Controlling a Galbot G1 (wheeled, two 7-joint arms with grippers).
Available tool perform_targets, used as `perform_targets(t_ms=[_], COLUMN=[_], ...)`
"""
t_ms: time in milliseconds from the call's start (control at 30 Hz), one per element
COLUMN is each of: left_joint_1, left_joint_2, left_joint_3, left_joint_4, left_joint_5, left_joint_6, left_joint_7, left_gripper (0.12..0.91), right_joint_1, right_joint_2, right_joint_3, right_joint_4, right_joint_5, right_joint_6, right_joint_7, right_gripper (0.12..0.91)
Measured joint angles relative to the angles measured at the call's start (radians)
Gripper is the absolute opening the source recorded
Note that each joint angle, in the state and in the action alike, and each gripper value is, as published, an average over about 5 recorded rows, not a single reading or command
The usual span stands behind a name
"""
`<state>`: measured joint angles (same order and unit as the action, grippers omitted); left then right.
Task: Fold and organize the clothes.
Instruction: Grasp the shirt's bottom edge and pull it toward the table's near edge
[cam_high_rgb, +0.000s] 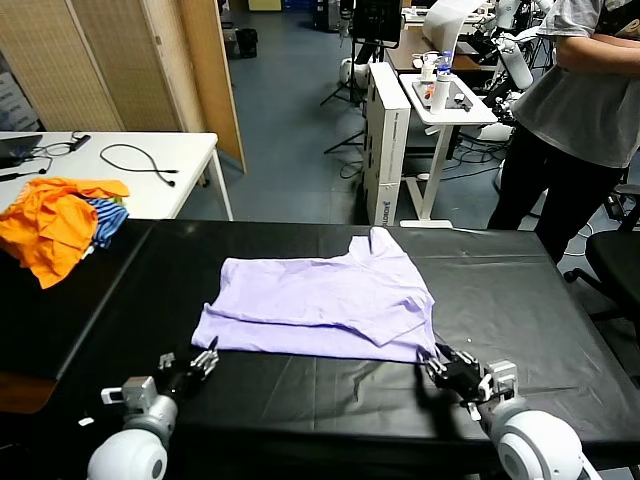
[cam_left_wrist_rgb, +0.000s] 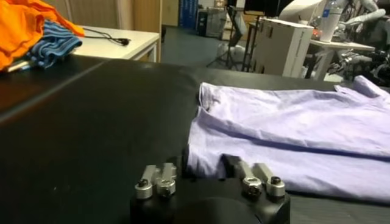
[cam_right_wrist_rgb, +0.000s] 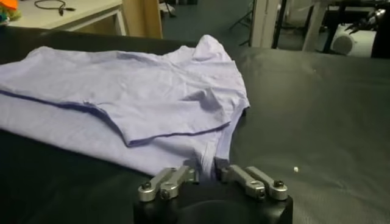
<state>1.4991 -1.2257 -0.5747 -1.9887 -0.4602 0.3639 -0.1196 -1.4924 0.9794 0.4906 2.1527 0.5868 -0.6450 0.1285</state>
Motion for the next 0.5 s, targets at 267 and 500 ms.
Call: perform_targets(t_ms=[267,500], left_joint_1=[0.057,0.160], left_joint_2=[-0.015,-0.015], left_joint_3=[-0.022,-0.059], left_joint_4=[-0.052,-0.128], left_joint_5=[0.020,0.041], left_joint_6=[0.008,0.009], left_joint_7=[-0.019,-0.023], left_gripper=[0.147,0.147], right_joint_1=[-0.089,-0.163], right_joint_2=[-0.002,0.001], right_joint_3=[0.027,0.046], right_joint_4=[0.099,0.179], right_joint_5=[-0.007,-0.007], right_joint_6=[-0.089,-0.091], right_joint_7=[0.051,0.069], right_gripper=[0.140,0.140])
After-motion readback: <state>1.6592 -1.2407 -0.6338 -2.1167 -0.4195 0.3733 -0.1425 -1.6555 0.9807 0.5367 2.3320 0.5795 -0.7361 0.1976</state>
